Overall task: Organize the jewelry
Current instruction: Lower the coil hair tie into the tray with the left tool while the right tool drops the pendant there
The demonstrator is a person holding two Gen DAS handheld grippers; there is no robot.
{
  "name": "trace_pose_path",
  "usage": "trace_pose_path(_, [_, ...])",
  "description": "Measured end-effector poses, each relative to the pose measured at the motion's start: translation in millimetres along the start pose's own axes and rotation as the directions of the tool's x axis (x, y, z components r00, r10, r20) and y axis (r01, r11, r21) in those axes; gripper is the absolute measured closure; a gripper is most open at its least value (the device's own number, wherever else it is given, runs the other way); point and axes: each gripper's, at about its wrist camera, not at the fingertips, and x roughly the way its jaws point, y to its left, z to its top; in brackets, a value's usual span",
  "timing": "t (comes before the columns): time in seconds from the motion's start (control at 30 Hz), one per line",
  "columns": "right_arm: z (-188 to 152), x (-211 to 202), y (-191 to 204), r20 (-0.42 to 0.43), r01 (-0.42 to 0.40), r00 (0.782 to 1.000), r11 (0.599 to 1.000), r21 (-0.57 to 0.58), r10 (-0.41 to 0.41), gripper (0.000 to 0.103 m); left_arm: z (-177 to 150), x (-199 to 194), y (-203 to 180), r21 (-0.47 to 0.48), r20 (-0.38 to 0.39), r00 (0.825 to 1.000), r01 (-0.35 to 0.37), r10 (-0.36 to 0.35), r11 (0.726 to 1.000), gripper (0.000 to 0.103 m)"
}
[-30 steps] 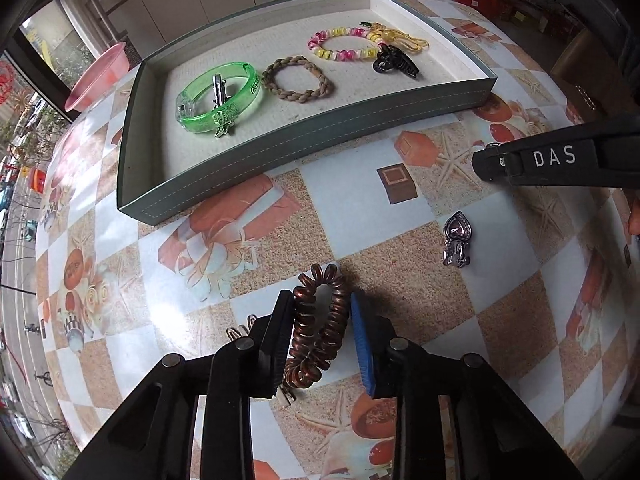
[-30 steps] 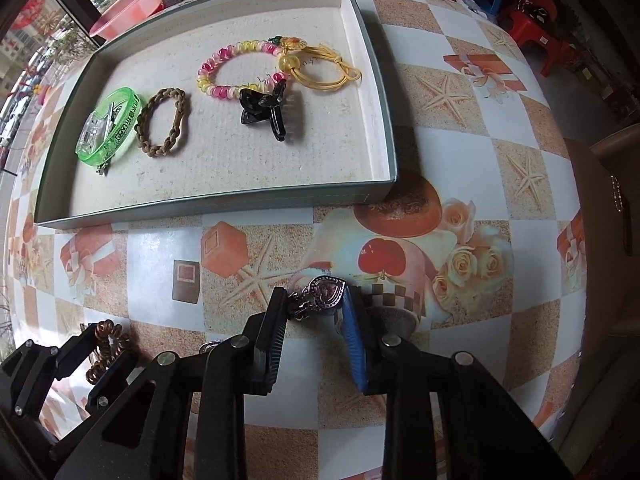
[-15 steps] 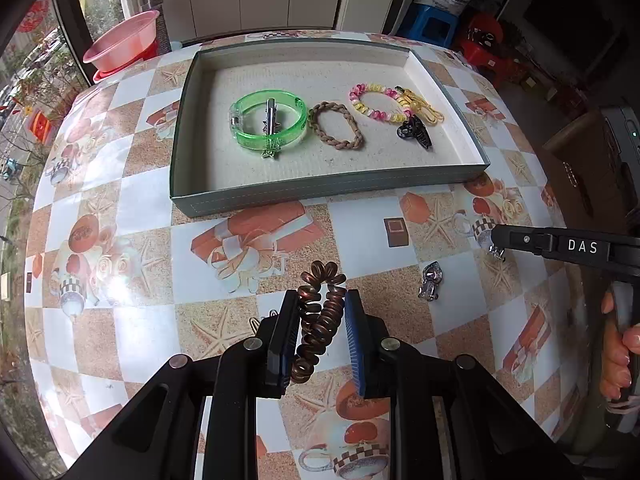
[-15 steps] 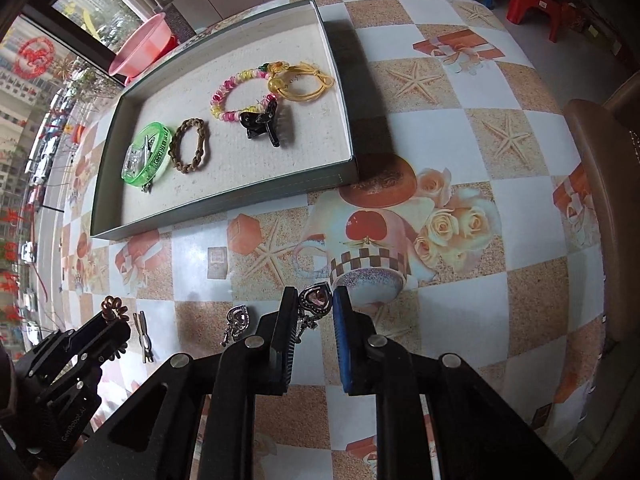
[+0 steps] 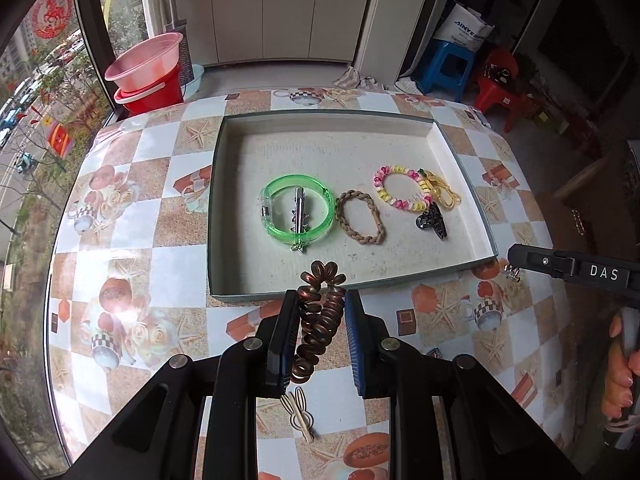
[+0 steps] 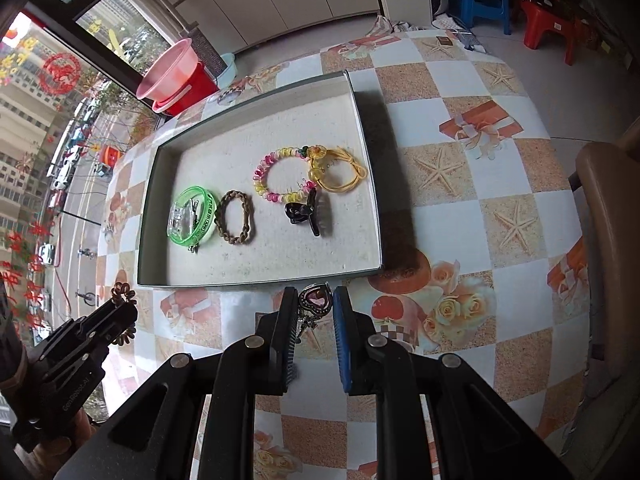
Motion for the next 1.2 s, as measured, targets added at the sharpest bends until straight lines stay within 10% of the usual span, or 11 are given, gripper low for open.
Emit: trace_pose_path(1.2, [63.3, 92.3, -3.6, -0.084, 0.065, 0.994, 0.997, -0.051, -0.070, 0.083, 36.9, 87.5, -2.0, 0.011, -0.040, 0.985, -0.166, 0.166, 0.986, 0.062])
